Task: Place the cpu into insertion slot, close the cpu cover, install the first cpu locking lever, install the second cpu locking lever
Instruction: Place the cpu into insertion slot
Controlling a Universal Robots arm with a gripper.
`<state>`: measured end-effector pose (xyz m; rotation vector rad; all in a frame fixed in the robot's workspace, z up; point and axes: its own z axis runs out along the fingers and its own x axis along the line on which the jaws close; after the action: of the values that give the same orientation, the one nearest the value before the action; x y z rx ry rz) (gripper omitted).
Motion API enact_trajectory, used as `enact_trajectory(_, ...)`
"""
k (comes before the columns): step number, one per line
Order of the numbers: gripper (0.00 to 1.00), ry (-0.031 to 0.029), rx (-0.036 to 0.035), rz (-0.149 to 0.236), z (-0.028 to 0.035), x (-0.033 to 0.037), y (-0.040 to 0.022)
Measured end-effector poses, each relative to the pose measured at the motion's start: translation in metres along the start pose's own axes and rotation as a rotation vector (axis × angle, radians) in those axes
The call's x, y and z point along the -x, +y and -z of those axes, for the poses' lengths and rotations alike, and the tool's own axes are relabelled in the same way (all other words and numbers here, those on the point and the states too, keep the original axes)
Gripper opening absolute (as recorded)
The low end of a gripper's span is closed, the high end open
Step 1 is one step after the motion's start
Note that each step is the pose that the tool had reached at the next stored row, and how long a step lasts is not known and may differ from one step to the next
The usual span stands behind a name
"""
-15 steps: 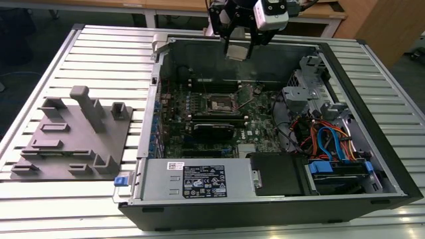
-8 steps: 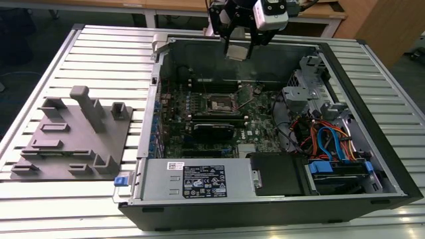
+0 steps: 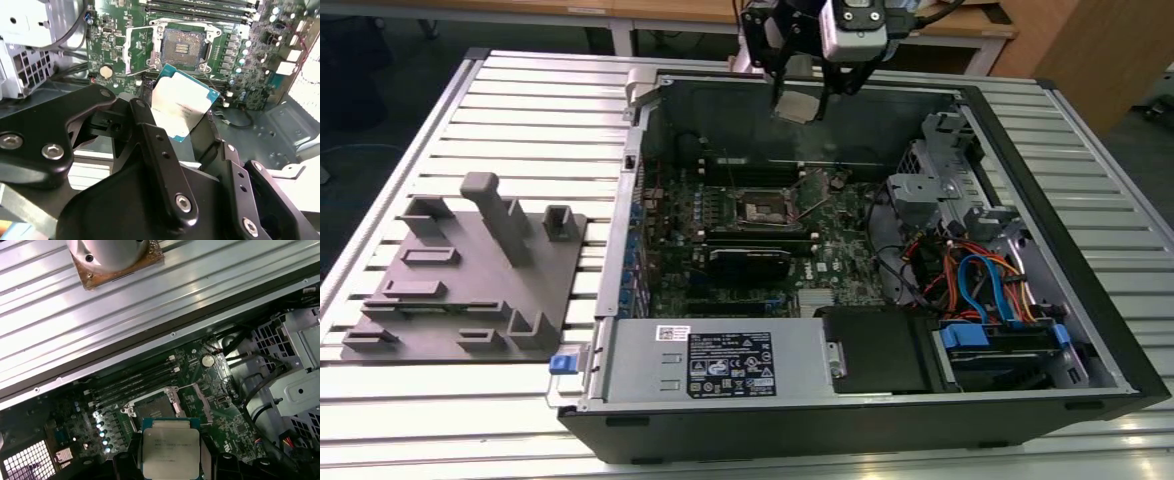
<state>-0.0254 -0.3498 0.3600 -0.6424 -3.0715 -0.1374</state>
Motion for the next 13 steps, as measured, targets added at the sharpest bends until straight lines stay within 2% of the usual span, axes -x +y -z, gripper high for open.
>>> enact_trajectory(3,0.54,-0.0010,0.0003,-0.011,0.0000,-0.0004,-0.0001)
enact_trajectory(13,0.54,-0.0012,0.0003,-0.013,0.0000,-0.0004,-0.0002)
